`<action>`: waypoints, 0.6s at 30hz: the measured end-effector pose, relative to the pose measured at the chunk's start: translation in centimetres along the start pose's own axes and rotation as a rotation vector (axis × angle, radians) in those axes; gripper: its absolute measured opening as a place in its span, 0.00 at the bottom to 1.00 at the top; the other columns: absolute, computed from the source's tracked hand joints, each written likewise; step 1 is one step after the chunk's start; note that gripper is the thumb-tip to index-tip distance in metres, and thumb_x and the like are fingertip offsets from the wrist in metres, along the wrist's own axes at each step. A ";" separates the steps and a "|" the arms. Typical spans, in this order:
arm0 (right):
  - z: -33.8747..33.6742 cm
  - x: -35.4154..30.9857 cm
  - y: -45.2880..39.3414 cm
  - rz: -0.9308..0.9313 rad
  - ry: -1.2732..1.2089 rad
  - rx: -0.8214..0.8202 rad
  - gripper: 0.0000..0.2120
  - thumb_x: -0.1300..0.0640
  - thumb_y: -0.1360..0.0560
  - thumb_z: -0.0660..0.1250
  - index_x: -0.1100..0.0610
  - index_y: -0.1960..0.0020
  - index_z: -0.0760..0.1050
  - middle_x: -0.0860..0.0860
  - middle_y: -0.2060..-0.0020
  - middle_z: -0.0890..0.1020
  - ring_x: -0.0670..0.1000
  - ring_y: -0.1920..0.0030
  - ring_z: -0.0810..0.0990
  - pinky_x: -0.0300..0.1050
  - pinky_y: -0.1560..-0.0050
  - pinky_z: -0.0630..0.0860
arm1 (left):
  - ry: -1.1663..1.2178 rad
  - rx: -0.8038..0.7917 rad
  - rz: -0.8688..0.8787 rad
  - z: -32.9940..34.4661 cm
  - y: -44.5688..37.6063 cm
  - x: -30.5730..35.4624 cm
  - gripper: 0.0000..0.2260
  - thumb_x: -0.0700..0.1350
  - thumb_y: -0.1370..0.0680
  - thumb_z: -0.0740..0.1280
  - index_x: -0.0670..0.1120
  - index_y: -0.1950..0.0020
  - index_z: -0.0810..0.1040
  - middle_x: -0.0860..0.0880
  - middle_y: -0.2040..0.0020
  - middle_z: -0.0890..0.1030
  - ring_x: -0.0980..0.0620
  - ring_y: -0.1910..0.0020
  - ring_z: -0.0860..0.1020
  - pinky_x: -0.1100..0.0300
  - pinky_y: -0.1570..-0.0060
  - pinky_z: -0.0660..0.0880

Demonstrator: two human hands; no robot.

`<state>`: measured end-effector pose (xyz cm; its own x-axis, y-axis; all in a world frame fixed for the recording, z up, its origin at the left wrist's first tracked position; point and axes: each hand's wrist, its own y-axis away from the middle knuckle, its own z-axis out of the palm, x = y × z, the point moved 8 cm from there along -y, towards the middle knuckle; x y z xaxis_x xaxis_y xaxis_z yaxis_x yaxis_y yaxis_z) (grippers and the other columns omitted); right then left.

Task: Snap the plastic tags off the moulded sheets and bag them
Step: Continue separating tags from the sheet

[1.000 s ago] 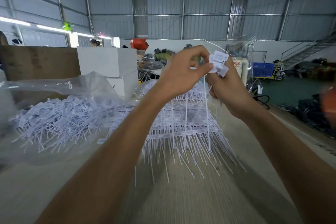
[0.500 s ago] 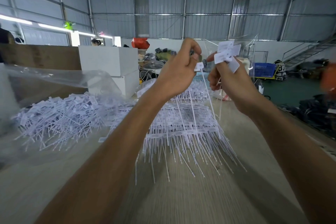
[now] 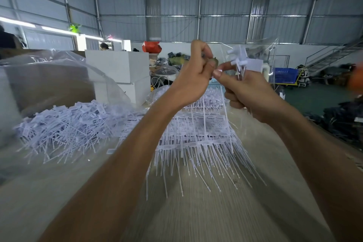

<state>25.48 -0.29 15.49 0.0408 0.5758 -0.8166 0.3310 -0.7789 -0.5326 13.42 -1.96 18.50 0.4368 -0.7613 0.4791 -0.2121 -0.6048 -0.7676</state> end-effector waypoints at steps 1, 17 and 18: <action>0.1 0.1 0.0 0.010 0.017 -0.018 0.06 0.51 0.20 0.69 0.54 0.49 0.77 0.49 0.70 0.62 0.47 0.73 0.56 0.40 0.75 0.56 | 0.008 -0.001 0.004 0.0 0.0 0.0 0.05 0.40 0.15 0.57 0.46 0.42 0.60 0.38 0.60 0.74 0.43 0.64 0.73 0.47 0.62 0.71; -1.9 -0.7 -0.4 -0.074 -0.166 0.083 0.05 0.63 0.19 0.66 0.55 0.45 0.75 0.55 0.65 0.78 0.45 0.75 0.60 0.36 0.77 0.58 | -0.238 0.159 -0.088 -2.0 0.2 -0.9 0.17 0.53 0.15 0.58 0.44 0.55 0.76 0.45 0.63 0.79 0.46 0.58 0.80 0.43 0.43 0.74; -1.8 -0.5 -0.5 -0.062 -0.169 0.071 0.05 0.62 0.19 0.66 0.56 0.44 0.75 0.55 0.64 0.78 0.45 0.76 0.60 0.36 0.77 0.59 | -0.232 0.164 -0.079 -2.1 0.2 -0.8 0.17 0.52 0.15 0.59 0.42 0.56 0.77 0.43 0.63 0.80 0.44 0.59 0.80 0.43 0.45 0.75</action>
<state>27.00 0.25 16.56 -0.1388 0.5782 -0.8040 0.2606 -0.7619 -0.5929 11.24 -2.02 18.83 0.6387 -0.6279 0.4447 -0.0334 -0.6000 -0.7993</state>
